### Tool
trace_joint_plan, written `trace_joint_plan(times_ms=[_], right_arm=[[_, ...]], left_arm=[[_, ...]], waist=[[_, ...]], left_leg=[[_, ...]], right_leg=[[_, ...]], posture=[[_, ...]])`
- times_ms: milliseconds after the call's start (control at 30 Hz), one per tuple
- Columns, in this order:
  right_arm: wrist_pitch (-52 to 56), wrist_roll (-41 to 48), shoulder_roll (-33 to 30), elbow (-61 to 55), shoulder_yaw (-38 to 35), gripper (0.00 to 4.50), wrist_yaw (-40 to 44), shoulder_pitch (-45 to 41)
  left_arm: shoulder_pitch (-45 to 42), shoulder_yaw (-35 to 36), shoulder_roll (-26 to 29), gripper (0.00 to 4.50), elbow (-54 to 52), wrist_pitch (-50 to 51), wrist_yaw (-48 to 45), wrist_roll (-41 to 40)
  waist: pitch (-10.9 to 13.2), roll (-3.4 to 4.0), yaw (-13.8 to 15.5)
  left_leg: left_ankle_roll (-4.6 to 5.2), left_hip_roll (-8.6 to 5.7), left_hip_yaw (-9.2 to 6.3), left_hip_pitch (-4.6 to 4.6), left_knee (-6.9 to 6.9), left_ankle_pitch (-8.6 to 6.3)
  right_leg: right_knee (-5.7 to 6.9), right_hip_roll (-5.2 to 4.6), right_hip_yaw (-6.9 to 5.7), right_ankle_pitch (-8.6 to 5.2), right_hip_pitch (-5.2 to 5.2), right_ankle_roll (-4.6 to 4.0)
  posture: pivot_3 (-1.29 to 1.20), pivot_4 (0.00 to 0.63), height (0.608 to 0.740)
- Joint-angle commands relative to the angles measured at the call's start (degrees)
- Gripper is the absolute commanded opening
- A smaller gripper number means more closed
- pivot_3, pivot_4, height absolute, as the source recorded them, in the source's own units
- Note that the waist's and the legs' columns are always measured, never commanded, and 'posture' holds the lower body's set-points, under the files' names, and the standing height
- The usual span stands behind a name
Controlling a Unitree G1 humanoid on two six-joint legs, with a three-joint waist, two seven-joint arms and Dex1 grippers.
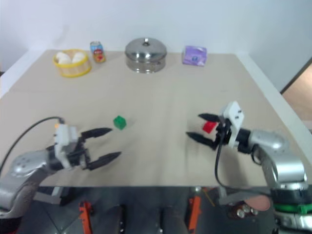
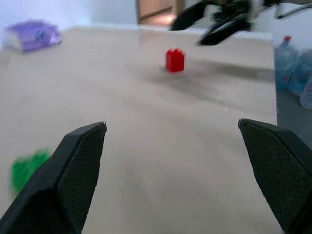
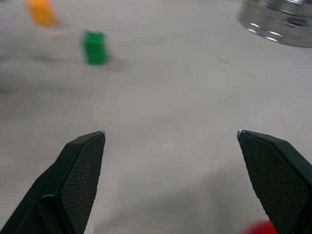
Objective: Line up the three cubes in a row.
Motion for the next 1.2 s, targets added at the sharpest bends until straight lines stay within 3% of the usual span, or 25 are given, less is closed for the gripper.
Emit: trace_joint_plan(times_ms=[33,433,800,900,1133,1200], right_arm=[[-0.95,-4.76,-2.14,7.56,2.66,4.5,2.72,-5.68],[-10.02,-17.36,-0.71,37.49,10.07,4.5,9.31,-20.56],[-9.68,-20.15,2.29,46.76,10.82,4.5,14.4,-24.82],[-9.46,-20.28,3.0,47.72,10.31,3.72,14.07,-25.27],[-9.04,-20.66,3.12,47.82,9.91,1.3,14.38,-25.21],[-9.13,-20.54,3.06,47.65,9.71,1.26,14.4,-25.3]], left_arm=[[-4.67,-3.01,-2.91,4.48,2.27,-1.41,1.0,1.85],[-7.63,-10.26,-12.1,4.48,2.54,-0.67,6.74,5.47],[-8.85,-10.58,-14.3,4.48,2.62,-0.53,8.96,6.25],[-9.59,-10.76,-14.83,4.5,3.19,-0.61,9.27,6.52],[-10.47,-10.84,-15.64,4.5,4.13,-0.78,8.99,7.06],[-10.55,-10.65,-15.61,4.5,4.42,-0.87,8.69,7.06]], waist=[[0.0,-0.01,0.0],[-0.01,0.05,-0.07],[-0.01,0.08,-0.17],[-0.01,0.08,-0.17],[-0.02,0.09,-0.17],[-0.02,0.1,-0.17]], left_leg=[[0.02,0.01,-0.01,-0.07,0.0,0.01],[0.53,-0.05,0.1,-0.06,-0.08,-0.37],[0.52,-0.1,0.23,0.04,0.28,-0.35],[0.52,-0.11,0.25,0.04,0.34,-0.35],[0.52,-0.13,0.26,0.04,0.35,-0.35],[0.52,-0.13,0.26,0.04,0.34,-0.35]], right_leg=[[0.0,0.06,0.06,0.02,-0.04,0.04],[0.05,0.24,0.5,0.01,-0.08,0.55],[0.08,0.26,0.81,0.0,0.1,0.52],[0.08,0.26,0.84,0.04,0.12,0.55],[0.08,0.26,0.88,0.08,0.11,0.61],[0.08,0.26,0.88,0.08,0.11,0.61]], posture=[[0.0,0.15,0.739],[0.0,0.15,0.739],[0.0,0.15,0.739],[0.0,0.15,0.739],[0.0,0.15,0.739],[0.0,0.15,0.739]])
